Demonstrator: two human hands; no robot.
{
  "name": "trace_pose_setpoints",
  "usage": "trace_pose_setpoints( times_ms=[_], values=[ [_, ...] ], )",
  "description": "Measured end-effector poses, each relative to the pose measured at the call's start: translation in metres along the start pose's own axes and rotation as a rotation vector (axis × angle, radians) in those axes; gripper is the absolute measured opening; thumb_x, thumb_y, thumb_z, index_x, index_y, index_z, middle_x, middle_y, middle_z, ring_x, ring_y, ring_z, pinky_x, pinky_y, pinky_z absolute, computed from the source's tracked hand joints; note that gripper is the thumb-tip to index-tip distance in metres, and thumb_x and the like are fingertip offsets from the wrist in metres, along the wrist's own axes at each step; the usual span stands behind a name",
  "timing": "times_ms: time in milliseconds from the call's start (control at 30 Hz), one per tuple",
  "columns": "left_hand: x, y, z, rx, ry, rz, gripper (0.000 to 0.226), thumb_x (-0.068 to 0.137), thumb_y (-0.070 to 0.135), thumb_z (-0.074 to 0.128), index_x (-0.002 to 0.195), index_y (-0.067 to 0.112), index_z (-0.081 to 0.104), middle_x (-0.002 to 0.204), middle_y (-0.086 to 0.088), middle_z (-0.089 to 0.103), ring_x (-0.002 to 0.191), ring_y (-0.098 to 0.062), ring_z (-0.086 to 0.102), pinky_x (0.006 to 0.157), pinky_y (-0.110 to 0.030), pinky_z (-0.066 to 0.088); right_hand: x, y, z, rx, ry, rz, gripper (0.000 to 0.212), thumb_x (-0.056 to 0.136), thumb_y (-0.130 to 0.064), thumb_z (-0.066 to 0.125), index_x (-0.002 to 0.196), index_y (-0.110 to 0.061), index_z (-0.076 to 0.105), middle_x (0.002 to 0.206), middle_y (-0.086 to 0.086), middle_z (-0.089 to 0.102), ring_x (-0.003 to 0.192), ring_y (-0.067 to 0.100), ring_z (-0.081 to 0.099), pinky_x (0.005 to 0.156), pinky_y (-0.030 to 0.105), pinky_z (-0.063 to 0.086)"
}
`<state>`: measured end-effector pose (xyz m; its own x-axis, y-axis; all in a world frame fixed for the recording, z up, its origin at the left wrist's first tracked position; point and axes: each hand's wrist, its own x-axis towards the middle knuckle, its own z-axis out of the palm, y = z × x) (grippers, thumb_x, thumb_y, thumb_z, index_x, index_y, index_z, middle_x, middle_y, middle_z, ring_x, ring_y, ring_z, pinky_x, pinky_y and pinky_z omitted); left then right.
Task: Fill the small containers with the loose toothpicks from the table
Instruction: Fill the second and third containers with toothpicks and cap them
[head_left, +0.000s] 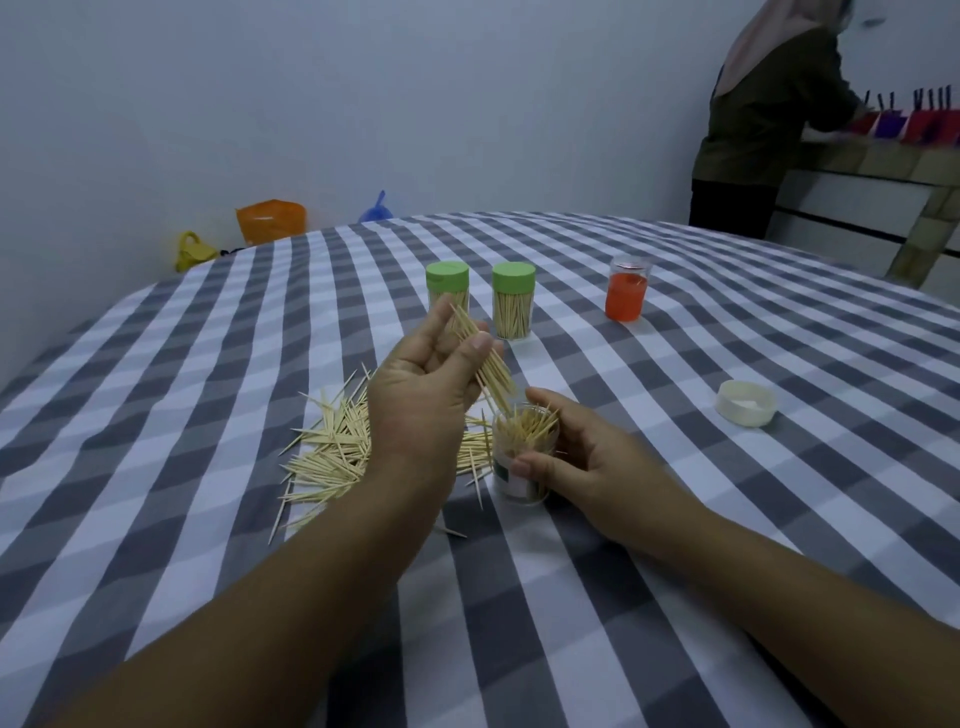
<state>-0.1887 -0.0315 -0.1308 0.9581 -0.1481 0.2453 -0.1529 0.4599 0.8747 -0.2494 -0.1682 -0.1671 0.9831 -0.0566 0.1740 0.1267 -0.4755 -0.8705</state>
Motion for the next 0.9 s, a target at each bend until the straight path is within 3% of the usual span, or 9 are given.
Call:
trace_pose_setpoints(
  times_ms=[133, 233, 433, 567, 667, 767, 900],
  values=[
    [-0.004, -0.012, -0.001, 0.198, -0.113, 0.023, 0.053, 0.085, 0.003, 0.063, 0.133, 0.021, 0.049, 0.096, 0.0, 0.074, 0.097, -0.014, 0.069, 0.09, -0.038, 0.054, -0.001, 0.0, -0.001, 0.026, -0.017, -0.017, 0.064, 0.085, -0.023, 0.067, 0.142, -0.026, 0.038, 0.121, -0.009, 0.062, 0.108, 0.0, 0.06, 0.096, 0.023, 0.049],
    [-0.003, -0.016, -0.004, 0.246, -0.175, -0.03, 0.052, 0.083, 0.004, 0.067, 0.131, 0.02, 0.053, 0.098, -0.005, 0.074, 0.097, -0.013, 0.069, 0.089, -0.037, 0.055, -0.002, -0.001, -0.002, 0.022, -0.012, -0.037, 0.061, 0.085, -0.022, 0.066, 0.14, -0.028, 0.041, 0.117, -0.012, 0.063, 0.104, -0.002, 0.061, 0.092, 0.018, 0.05],
    [0.001, -0.017, -0.009, 0.362, -0.213, 0.005, 0.021, 0.084, 0.016, 0.068, 0.104, 0.013, 0.071, 0.093, 0.013, 0.073, 0.094, 0.004, 0.066, 0.079, -0.013, 0.052, -0.002, 0.002, -0.003, 0.029, -0.007, -0.044, 0.066, 0.082, -0.025, 0.068, 0.141, -0.026, 0.04, 0.117, -0.008, 0.065, 0.106, 0.003, 0.062, 0.095, 0.027, 0.051],
    [0.005, -0.019, -0.017, 0.645, -0.331, 0.126, 0.009, 0.082, 0.023, 0.069, 0.089, 0.028, 0.072, 0.096, 0.016, 0.068, 0.096, 0.02, 0.054, 0.081, 0.0, 0.039, -0.001, 0.003, -0.005, 0.015, -0.014, -0.048, 0.063, 0.083, -0.025, 0.068, 0.139, -0.029, 0.041, 0.114, -0.01, 0.065, 0.103, 0.0, 0.062, 0.09, 0.02, 0.051],
    [0.006, -0.011, -0.021, 0.621, -0.395, 0.126, 0.02, 0.079, 0.037, 0.061, 0.095, 0.028, 0.071, 0.099, 0.018, 0.068, 0.101, 0.017, 0.055, 0.083, -0.001, 0.04, -0.001, 0.004, -0.005, 0.003, -0.009, -0.039, 0.071, 0.077, -0.037, 0.068, 0.141, -0.027, 0.039, 0.121, -0.008, 0.062, 0.107, 0.001, 0.061, 0.094, 0.023, 0.05],
    [0.01, -0.005, -0.023, 0.549, -0.415, 0.065, 0.036, 0.079, 0.042, 0.053, 0.108, 0.027, 0.066, 0.108, 0.016, 0.067, 0.105, 0.013, 0.057, 0.082, -0.002, 0.043, -0.002, 0.004, -0.005, -0.012, -0.011, -0.024, 0.069, 0.081, -0.03, 0.068, 0.142, -0.027, 0.036, 0.124, -0.009, 0.06, 0.11, 0.001, 0.059, 0.096, 0.021, 0.048],
    [0.014, -0.009, -0.025, 0.651, -0.495, 0.035, 0.023, 0.089, 0.03, 0.055, 0.11, 0.029, 0.065, 0.112, 0.018, 0.063, 0.106, 0.013, 0.055, 0.085, -0.005, 0.044, -0.001, 0.002, -0.004, -0.007, -0.011, -0.03, 0.068, 0.08, -0.032, 0.067, 0.141, -0.028, 0.038, 0.122, -0.009, 0.062, 0.108, 0.001, 0.06, 0.095, 0.023, 0.049]
  ],
)
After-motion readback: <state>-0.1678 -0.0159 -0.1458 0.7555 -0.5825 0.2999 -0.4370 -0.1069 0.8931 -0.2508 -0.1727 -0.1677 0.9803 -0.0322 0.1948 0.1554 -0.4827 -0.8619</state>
